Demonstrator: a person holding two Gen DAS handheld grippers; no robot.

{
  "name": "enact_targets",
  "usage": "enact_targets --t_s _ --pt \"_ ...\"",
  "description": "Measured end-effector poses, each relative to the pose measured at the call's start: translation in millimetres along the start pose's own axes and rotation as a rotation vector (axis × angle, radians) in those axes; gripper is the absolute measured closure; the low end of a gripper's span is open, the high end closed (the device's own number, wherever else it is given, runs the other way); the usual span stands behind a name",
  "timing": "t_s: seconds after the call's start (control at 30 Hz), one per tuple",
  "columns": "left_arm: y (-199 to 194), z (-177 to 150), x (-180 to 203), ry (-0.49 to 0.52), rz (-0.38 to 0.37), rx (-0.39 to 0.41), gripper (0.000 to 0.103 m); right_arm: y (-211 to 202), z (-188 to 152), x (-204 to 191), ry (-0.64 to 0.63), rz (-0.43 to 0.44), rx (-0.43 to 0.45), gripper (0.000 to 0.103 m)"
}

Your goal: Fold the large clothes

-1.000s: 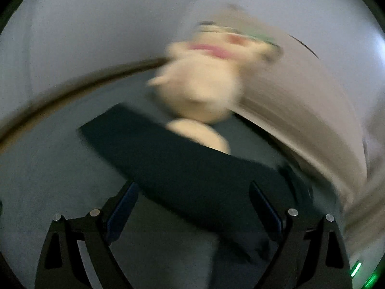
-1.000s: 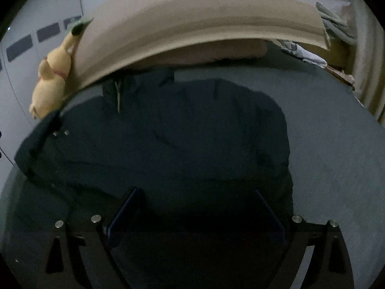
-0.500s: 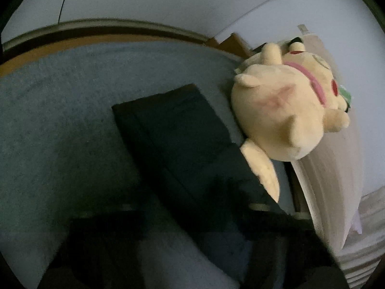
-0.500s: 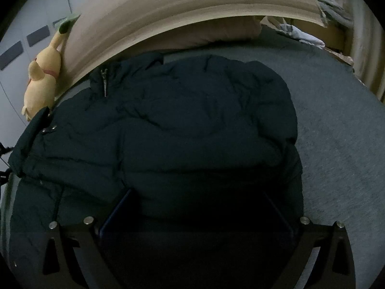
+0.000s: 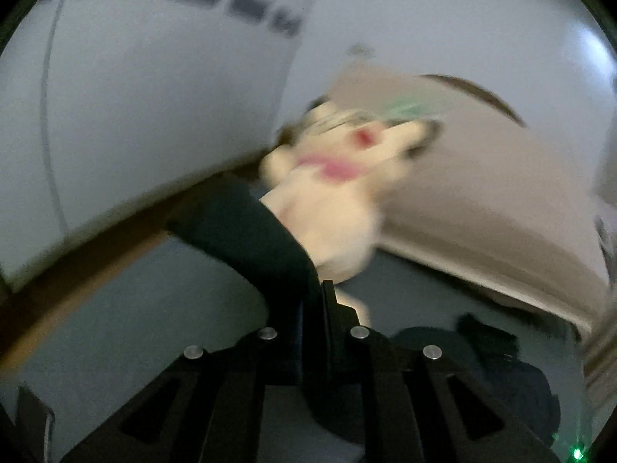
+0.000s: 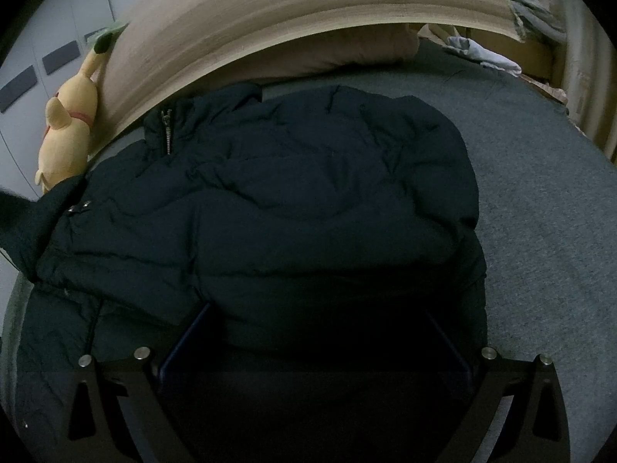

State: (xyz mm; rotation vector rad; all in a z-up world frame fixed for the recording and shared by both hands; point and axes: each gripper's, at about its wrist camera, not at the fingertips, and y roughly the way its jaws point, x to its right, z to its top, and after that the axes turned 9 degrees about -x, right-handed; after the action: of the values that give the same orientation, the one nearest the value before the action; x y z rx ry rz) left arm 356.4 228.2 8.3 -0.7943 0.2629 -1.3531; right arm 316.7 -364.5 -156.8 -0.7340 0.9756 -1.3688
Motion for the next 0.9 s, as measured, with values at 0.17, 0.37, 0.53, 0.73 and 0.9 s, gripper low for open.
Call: enact_targets --t_s 0.17,0.37,0.53,0.73,0.9 --pt "-39.8 -11.2 113.4 0.221 -0.131 0.057 0.095 -11.5 0.0 2.0 0.026 0.027 -0.001 0.000" --pt "-32.3 -53.7 211.8 0.375 -0.256 -0.022 0.095 -53.0 -10.1 3.9 0.012 0.070 0.079 0.000" --pt "19.7 -101.4 262.0 0.492 -0.279 -0.267 0.082 -81.0 -15.2 18.1 0.040 0.106 0.121 0.000" --pt "61.5 -130.5 264.8 0.480 -0.323 -0.573 0.078 -85.8 -14.9 30.4 0.071 0.114 0.120 0.000" --pt "57.9 -116.5 253.6 0.415 -0.393 -0.636 0.077 -84.7 -10.3 26.8 0.082 0.127 0.112 0.000"
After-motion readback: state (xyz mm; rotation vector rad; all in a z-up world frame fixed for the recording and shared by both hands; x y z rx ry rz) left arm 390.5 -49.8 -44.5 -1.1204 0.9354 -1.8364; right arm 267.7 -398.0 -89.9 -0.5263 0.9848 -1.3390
